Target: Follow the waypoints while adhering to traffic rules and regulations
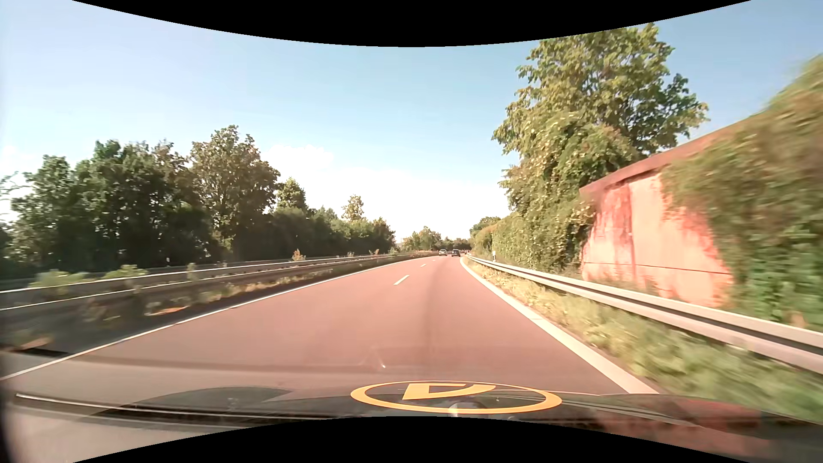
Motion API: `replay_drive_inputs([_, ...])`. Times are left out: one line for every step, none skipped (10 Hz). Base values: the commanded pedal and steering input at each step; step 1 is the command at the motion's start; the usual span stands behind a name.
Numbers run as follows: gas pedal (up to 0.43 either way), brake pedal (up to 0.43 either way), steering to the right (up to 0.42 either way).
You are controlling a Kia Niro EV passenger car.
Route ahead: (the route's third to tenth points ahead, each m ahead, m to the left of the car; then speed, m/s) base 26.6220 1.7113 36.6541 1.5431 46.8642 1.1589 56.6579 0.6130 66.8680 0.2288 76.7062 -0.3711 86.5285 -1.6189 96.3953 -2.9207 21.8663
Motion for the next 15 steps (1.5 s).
replay_drive_inputs([0.177, 0.000, 0.007])
replay_drive_inputs([0.177, 0.000, 0.007])
replay_drive_inputs([0.177, 0.000, 0.007])
replay_drive_inputs([0.177, 0.000, 0.006])
replay_drive_inputs([0.177, 0.000, 0.006])
replay_drive_inputs([0.177, 0.000, 0.006])
replay_drive_inputs([0.177, 0.000, 0.006])
replay_drive_inputs([0.177, 0.000, 0.006])
replay_drive_inputs([0.177, 0.000, 0.006])
replay_drive_inputs([0.177, 0.000, 0.006])
replay_drive_inputs([0.177, 0.000, 0.006])
replay_drive_inputs([0.177, 0.000, 0.006])
replay_drive_inputs([0.177, 0.000, 0.006])
replay_drive_inputs([0.177, 0.000, 0.006])
replay_drive_inputs([0.177, 0.000, 0.006])
